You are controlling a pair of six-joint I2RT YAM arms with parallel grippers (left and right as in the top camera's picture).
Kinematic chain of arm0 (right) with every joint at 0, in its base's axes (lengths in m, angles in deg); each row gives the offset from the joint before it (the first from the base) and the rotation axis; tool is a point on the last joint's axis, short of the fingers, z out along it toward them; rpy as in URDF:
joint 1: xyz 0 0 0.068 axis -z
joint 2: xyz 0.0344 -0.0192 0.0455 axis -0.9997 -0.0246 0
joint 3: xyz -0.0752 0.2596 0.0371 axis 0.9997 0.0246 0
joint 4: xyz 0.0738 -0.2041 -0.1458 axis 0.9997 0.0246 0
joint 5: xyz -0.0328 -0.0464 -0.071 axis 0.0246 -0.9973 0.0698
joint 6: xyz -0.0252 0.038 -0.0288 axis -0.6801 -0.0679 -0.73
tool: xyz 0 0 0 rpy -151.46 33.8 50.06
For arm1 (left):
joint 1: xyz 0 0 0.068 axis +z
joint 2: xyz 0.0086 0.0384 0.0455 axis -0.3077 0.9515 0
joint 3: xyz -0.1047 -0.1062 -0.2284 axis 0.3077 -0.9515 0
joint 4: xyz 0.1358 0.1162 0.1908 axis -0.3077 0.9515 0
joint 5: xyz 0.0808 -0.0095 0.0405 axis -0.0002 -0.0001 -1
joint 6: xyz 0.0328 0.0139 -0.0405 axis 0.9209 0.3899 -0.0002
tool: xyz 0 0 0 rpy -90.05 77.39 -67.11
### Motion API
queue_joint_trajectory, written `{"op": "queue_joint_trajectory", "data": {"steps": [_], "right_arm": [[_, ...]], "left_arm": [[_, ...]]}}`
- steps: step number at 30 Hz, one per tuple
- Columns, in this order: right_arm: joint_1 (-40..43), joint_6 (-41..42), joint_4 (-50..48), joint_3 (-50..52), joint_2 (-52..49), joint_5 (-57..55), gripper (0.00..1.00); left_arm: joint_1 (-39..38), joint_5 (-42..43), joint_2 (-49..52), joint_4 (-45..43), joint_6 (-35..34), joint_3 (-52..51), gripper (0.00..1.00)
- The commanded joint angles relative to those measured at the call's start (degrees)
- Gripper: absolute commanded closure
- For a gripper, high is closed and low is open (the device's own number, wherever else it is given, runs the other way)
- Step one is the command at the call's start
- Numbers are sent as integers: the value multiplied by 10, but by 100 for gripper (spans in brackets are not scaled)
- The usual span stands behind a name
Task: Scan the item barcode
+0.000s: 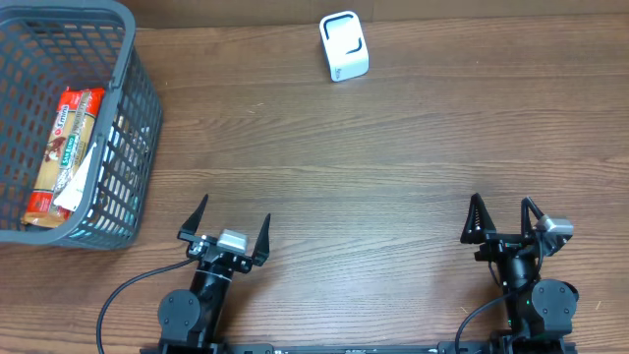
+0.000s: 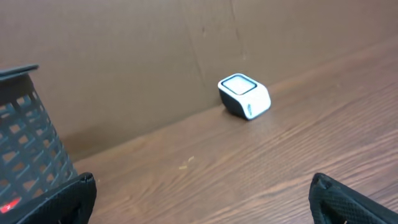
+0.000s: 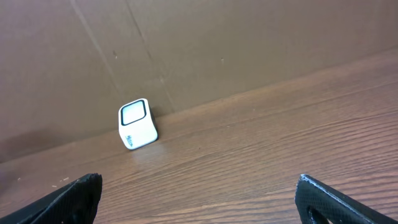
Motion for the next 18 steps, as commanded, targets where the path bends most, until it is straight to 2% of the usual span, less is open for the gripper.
{"op": "queue_joint_trajectory", "data": {"steps": [1, 5, 10, 14, 18], "right_arm": [[-3, -2, -4, 6, 7, -3, 0], [-3, -2, -4, 6, 7, -3, 0], [-3, -2, -4, 6, 7, -3, 0], [-3, -2, -4, 6, 7, -3, 0], [-3, -2, -4, 6, 7, -3, 0]], "left_arm": [[0, -12, -1, -1, -33, 48, 0], [0, -50, 44, 28, -33, 128, 0], [1, -74, 174, 86, -12, 279, 0], [4, -92, 338, 196, 20, 471, 0], [43, -80, 501, 335, 23, 682, 0]]}}
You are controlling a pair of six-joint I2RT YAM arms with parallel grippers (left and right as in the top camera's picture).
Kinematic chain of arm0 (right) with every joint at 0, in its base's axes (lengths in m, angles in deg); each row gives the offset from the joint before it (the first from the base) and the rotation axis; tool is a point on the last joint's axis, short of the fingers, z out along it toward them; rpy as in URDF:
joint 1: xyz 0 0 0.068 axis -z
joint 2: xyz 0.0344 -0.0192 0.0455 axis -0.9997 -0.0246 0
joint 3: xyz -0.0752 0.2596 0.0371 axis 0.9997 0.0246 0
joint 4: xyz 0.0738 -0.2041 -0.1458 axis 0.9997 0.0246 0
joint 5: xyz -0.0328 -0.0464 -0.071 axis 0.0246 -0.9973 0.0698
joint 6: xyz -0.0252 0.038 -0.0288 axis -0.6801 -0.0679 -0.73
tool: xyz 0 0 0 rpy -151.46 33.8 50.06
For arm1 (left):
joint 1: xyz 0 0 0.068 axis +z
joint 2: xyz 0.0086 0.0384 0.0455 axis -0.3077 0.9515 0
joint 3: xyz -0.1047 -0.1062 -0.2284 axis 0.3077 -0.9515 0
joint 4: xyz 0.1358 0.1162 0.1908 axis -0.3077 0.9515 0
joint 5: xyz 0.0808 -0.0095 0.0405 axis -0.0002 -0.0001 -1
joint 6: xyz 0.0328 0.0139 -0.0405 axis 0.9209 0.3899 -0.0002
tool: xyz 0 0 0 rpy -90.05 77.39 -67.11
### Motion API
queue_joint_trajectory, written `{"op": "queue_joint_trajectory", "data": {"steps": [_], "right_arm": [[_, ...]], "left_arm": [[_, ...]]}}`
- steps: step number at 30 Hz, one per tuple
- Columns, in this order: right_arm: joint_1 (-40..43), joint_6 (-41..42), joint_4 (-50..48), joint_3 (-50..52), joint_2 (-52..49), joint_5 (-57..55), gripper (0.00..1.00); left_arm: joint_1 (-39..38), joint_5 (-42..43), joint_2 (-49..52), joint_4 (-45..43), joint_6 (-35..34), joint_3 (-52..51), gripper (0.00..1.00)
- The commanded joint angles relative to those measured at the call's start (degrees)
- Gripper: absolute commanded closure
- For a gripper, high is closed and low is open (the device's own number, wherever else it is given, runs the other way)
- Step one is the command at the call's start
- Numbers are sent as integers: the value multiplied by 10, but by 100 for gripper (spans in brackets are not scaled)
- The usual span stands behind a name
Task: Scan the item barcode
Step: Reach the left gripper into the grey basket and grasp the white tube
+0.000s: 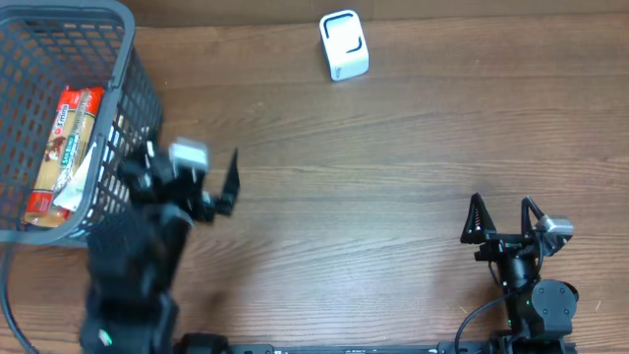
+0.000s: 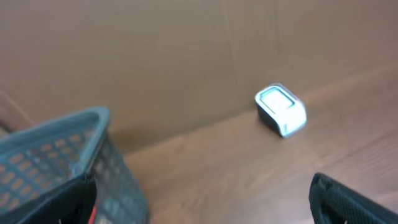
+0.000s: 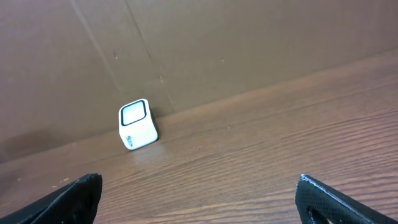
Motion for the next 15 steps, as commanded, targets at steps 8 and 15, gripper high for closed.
{"op": "queue_joint_trajectory", "data": {"steps": [8, 15], "right_arm": [[-3, -2, -4, 6, 6, -3, 0], [-3, -2, -4, 6, 6, -3, 0]], "left_arm": [[213, 265, 407, 355, -55, 591, 0], [288, 330, 509, 404, -47, 681, 0]]}}
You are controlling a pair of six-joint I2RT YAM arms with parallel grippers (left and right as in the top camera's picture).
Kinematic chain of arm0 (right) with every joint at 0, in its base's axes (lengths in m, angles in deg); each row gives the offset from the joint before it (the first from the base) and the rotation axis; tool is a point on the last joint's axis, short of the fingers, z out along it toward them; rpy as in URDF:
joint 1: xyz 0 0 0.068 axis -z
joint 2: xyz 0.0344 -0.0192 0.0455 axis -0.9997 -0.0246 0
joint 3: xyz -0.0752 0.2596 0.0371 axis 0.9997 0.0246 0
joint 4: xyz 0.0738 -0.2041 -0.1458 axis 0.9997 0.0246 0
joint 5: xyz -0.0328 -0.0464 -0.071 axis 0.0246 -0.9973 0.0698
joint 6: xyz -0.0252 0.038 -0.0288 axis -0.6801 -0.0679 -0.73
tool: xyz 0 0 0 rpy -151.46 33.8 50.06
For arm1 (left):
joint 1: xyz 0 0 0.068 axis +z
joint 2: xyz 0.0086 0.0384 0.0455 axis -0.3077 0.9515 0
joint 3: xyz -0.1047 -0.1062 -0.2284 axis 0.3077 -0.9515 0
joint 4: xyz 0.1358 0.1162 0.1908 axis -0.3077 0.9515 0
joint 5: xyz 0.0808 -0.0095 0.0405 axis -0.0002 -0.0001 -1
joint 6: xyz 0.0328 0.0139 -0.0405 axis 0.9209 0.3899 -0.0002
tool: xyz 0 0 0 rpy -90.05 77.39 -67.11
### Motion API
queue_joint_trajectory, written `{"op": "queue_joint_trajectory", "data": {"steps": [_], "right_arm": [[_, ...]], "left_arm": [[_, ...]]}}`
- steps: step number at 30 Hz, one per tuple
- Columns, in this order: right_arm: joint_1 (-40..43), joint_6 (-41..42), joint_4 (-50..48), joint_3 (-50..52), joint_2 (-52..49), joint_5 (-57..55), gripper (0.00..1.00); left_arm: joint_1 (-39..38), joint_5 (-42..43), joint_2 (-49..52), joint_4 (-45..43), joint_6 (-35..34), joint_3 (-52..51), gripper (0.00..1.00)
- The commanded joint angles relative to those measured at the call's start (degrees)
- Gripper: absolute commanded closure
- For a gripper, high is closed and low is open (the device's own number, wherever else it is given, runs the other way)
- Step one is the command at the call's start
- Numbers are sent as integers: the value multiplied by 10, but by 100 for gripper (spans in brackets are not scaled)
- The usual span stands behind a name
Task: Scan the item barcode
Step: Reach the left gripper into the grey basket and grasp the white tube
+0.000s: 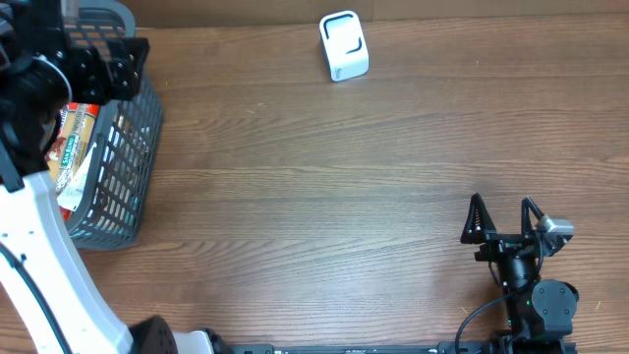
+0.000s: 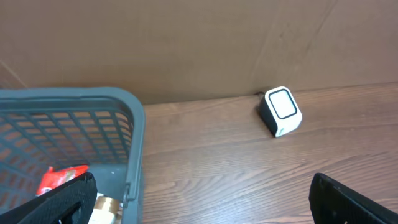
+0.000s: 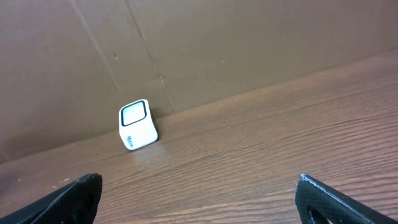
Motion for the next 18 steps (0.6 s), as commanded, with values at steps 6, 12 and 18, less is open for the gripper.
{"op": "queue_joint_trajectory", "data": {"steps": [6, 12, 18], "right_arm": [[-3, -2, -4, 6, 5, -3, 0], [-3, -2, -4, 6, 5, -3, 0], [-3, -2, -4, 6, 5, -3, 0]], "left_arm": [[94, -7, 67, 57, -66, 17, 0], [163, -77, 97, 68, -118, 9, 0], [176, -124, 138, 59, -95, 2, 0]]}}
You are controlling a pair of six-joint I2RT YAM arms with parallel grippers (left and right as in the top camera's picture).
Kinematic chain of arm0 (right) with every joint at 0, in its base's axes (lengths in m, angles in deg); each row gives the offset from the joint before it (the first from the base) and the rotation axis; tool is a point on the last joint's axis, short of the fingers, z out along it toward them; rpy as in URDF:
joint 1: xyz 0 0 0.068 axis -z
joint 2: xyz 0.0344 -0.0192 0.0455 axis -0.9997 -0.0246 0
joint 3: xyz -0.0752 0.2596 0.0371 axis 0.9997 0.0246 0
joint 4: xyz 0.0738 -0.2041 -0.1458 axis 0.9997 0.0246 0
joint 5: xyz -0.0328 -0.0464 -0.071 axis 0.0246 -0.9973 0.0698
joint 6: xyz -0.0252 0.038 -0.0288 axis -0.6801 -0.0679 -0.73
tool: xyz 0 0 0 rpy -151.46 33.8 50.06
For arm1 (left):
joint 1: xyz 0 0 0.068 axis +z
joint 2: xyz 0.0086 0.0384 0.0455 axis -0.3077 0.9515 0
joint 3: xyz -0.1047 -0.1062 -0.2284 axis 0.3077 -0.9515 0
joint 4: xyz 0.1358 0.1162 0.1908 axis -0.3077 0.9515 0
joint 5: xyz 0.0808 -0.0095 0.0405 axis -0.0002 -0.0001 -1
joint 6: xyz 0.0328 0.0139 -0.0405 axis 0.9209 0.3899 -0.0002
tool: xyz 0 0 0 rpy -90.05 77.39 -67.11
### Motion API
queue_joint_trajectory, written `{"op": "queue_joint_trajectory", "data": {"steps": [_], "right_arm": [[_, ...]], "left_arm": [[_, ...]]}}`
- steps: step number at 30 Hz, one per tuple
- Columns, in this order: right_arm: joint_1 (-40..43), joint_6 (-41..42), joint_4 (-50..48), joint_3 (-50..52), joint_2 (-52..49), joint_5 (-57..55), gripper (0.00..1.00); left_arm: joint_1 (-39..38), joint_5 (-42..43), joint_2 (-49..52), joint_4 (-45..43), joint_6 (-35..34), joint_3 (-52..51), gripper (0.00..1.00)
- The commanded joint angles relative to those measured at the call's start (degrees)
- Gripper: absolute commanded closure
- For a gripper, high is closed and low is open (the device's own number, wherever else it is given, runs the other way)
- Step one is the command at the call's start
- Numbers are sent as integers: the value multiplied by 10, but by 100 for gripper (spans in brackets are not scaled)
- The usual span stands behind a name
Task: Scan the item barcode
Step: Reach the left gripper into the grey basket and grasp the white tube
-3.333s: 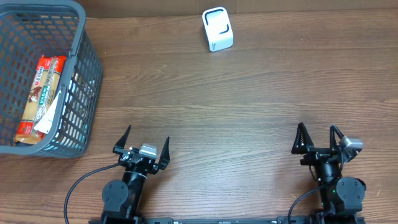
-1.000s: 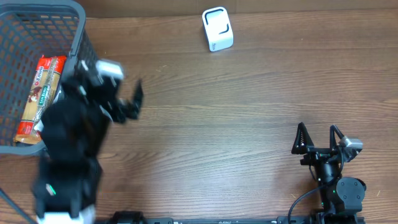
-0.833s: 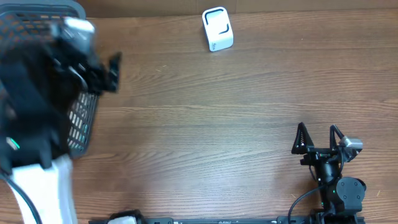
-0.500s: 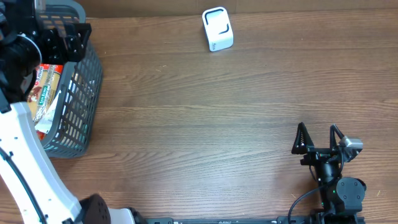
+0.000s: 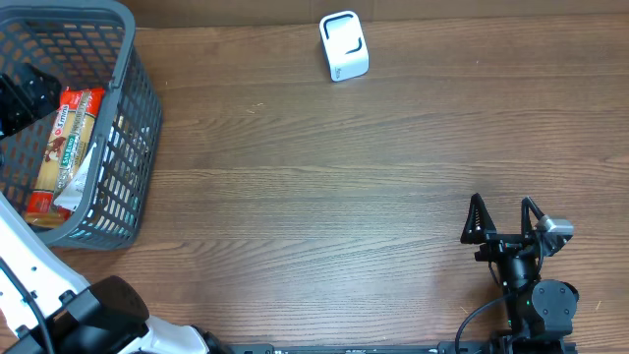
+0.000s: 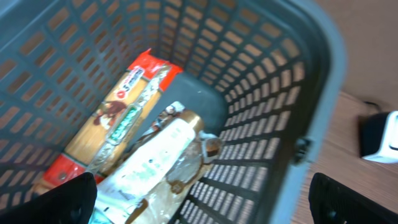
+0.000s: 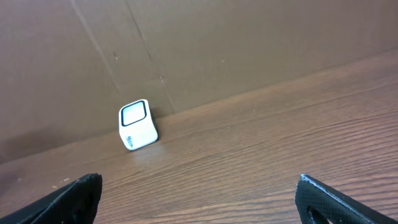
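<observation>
The grey basket [image 5: 138,118] at the far left holds a long red and orange pasta packet [image 5: 61,147] and a white and clear packet [image 5: 77,187]. In the left wrist view the pasta packet [image 6: 112,124] and the white packet [image 6: 155,165] lie below my open left gripper [image 6: 202,208], which hangs over the basket [image 6: 311,93]. In the overhead view the left gripper [image 5: 22,101] shows at the frame's left edge. The white barcode scanner [image 5: 344,46] stands at the back middle. My right gripper [image 5: 502,218] rests open at the front right.
A brown cardboard wall [image 7: 217,43] runs along the back of the wooden table [image 5: 344,177], with the scanner [image 7: 137,124] right in front of it. The left arm's white link [image 5: 29,265] crosses the front left corner.
My left gripper has moved from over the basket's near right rim to over its inside, and now looks down at the packets. It is still open. The right arm has not moved.
Both grippers first rested open at the table's front edge. Then the left one was raised beside the basket, then up at the basket's rim facing the scanner, and now it is over the basket's contents. The right gripper stayed put throughout.
</observation>
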Motion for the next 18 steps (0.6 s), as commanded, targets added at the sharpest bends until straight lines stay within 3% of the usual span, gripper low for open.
{"op": "queue_joint_trajectory", "data": {"steps": [1, 11, 18], "right_arm": [[-3, -2, -4, 6, 5, -3, 0], [-3, -2, -4, 6, 5, -3, 0], [-3, -2, -4, 6, 5, -3, 0]], "left_arm": [[-1, -38, 31, -1, 22, -3, 0], [2, -63, 47, -62, 111, -123, 0], [2, -64, 48, -188, 174, -262, 0]]}}
